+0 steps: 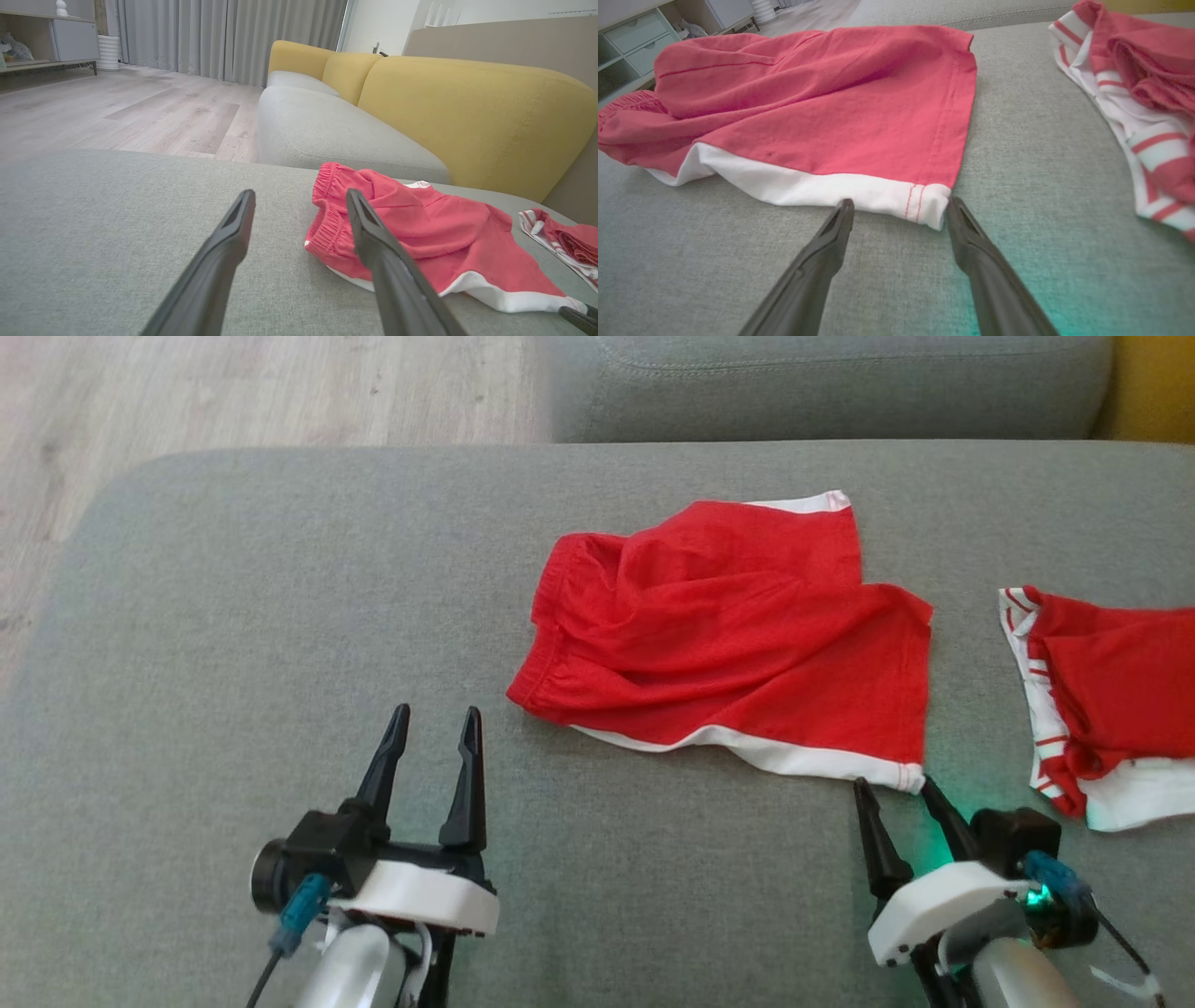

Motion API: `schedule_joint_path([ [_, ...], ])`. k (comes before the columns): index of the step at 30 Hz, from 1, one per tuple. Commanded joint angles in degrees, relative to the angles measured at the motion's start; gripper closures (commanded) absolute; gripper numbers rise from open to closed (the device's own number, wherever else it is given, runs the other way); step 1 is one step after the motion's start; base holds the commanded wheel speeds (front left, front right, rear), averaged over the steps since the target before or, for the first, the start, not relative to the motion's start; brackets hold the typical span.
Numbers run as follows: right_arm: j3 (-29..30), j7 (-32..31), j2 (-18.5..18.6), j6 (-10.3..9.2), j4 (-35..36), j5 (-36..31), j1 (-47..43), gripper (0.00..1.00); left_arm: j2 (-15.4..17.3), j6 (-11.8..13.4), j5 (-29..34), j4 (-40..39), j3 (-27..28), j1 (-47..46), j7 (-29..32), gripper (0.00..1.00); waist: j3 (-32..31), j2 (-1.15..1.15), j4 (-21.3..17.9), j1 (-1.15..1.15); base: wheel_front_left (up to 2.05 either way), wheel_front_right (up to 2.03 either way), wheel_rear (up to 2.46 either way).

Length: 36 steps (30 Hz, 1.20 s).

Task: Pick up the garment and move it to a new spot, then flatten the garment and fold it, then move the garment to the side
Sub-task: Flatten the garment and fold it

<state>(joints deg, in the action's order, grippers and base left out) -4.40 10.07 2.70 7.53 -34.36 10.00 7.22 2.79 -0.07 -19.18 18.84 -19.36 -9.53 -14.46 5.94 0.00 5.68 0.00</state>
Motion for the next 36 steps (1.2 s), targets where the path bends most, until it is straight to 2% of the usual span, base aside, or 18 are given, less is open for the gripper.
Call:
schedule_joint_path([
  [1, -1.2, 0.0, 0.2, -0.04, 0.8, -0.1, 2.3, 0.00, 0.1, -0.1, 0.0, -1.4, 1.4, -2.6, -0.5, 0.00, 0.2, 0.00, 0.3, 0.00, 0.00, 0.00, 0.00],
  [23, -0.3, 2.6, 0.2, -0.04, -3.0, 0.6, 5.1, 0.00, 0.1, 0.0, 0.1, -1.0, 1.3, -2.8, -0.5, 0.00, 0.7, 0.00, 0.7, 0.00, 0.00, 0.00, 0.00],
  [24, -0.6, 2.6, 0.2, -0.04, -3.1, 0.7, 5.2, 0.13, 0.1, 0.0, 0.1, -0.9, 1.3, -2.9, -0.5, 0.00, 0.8, 0.00, 0.7, 0.00, 0.00, 0.00, 0.00],
  [25, -1.0, 2.6, 0.2, -0.04, -3.3, 0.7, 5.4, 0.61, 0.1, 0.0, 0.1, -0.9, 1.3, -3.0, -0.5, 0.00, 0.8, 0.00, 0.7, 0.00, 0.00, 0.00, 0.00],
  [26, -1.0, 2.6, 0.2, -0.04, -3.3, 0.7, 5.4, 0.61, 0.1, 0.0, 0.1, -0.9, 1.3, -3.0, -0.5, 0.00, 0.8, 0.00, 0.7, 0.00, 0.00, 0.00, 0.00],
  [27, -1.3, 2.6, 0.2, -0.04, -3.3, 0.8, 5.5, 1.00, 0.1, 0.0, 0.1, -0.8, 1.3, -3.0, -0.5, 0.00, 0.7, 0.00, 0.7, 0.00, 0.00, 0.00, 0.00],
  [31, -1.3, 3.0, 0.2, -0.04, -3.2, 0.6, 5.7, 1.00, 0.1, 0.0, 0.3, -0.4, 1.7, -3.0, -0.5, 0.00, 0.5, 0.00, 0.4, 0.00, 0.00, 0.00, 0.00],
  [36, 1.7, 3.6, 0.2, -0.04, -2.4, 0.0, 5.7, 1.00, 0.1, -0.2, 0.9, -0.8, 3.3, -2.8, -0.5, 0.00, 0.2, 0.00, -0.9, 0.00, 0.00, 0.00, 0.00],
])
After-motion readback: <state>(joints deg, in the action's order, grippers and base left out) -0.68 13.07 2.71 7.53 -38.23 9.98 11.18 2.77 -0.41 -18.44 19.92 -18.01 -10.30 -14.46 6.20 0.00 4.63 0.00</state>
